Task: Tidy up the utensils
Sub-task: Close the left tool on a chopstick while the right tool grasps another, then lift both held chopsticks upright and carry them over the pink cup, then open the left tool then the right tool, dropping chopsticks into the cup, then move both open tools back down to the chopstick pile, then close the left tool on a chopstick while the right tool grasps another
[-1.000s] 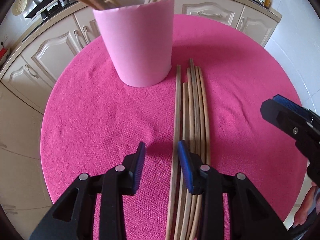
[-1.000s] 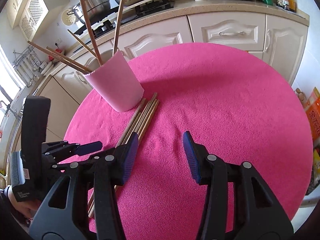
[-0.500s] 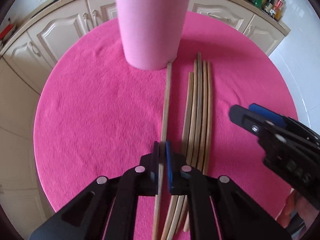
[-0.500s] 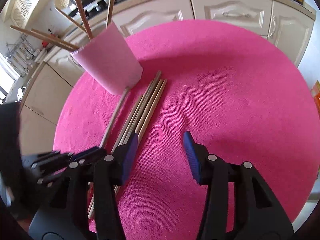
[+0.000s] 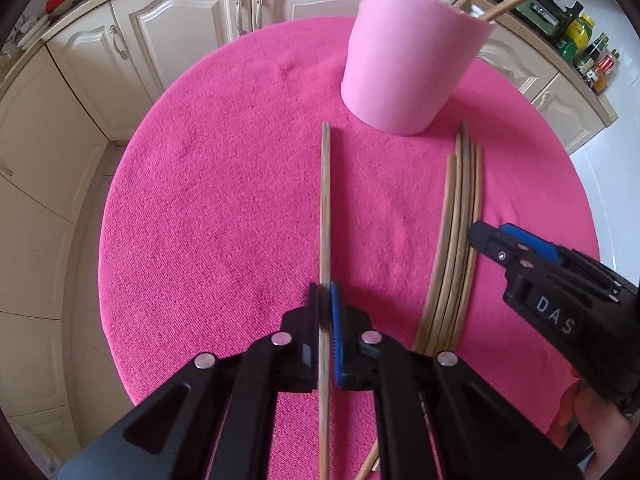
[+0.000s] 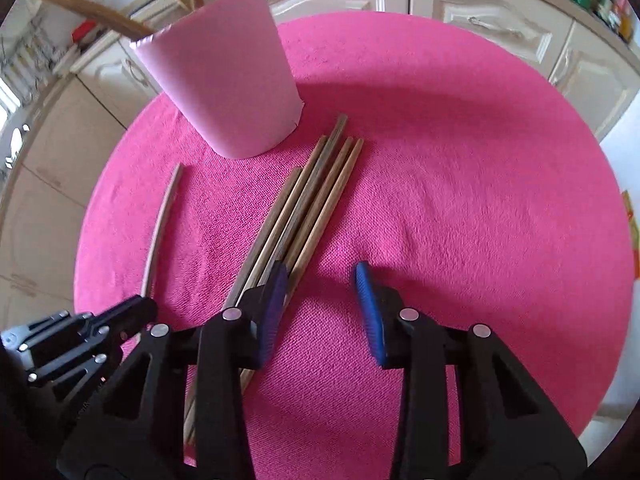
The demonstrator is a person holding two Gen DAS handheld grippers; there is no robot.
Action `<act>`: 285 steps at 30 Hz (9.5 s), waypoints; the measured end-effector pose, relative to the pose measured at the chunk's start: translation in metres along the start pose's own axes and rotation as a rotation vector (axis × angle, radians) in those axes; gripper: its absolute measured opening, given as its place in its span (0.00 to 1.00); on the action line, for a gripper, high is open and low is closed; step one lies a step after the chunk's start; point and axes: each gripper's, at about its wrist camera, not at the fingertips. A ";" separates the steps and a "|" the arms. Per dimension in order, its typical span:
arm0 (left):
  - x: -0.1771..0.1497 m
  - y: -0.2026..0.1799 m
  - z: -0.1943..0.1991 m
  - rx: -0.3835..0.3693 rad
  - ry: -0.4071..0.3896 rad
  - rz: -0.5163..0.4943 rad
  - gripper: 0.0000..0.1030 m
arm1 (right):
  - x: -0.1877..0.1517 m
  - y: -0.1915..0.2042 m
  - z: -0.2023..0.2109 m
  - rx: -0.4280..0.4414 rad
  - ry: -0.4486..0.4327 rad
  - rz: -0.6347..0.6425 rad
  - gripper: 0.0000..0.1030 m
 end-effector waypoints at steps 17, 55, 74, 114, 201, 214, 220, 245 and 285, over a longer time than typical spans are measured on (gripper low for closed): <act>0.041 -0.009 -0.004 0.056 0.046 0.004 0.08 | 0.026 0.011 -0.010 -0.129 0.155 0.148 0.32; -0.022 -0.032 0.125 -0.227 -0.467 -0.101 0.05 | 0.000 -0.069 0.135 0.345 -0.441 -0.132 0.05; 0.070 -0.035 0.200 -0.287 -0.861 -0.025 0.05 | 0.084 -0.042 0.175 0.309 -0.835 0.009 0.05; 0.092 -0.047 0.167 -0.130 -1.151 0.018 0.05 | 0.102 -0.030 0.134 0.430 -0.922 0.150 0.05; -0.010 -0.022 0.184 -0.005 -0.780 -0.041 0.37 | -0.008 0.007 0.185 0.204 -0.786 0.102 0.53; -0.020 -0.034 0.086 -0.038 -0.403 -0.156 0.38 | -0.051 -0.030 0.150 0.128 -0.657 -0.015 0.53; -0.020 -0.045 0.029 0.018 -0.242 -0.203 0.38 | -0.056 -0.040 0.109 0.114 -0.528 -0.051 0.53; -0.004 -0.068 -0.009 0.080 -0.103 -0.289 0.38 | -0.046 -0.057 0.055 0.134 -0.363 -0.105 0.53; 0.017 0.005 -0.004 -0.058 -0.062 0.028 0.05 | 0.015 -0.002 -0.012 -0.120 0.038 0.049 0.51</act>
Point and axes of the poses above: each gripper's, at about its wrist camera, not at the fingertips, and z roughly against the way its jaws point, y to its left, x to its top, and after that the axes turned 12 degrees about y, right-handed
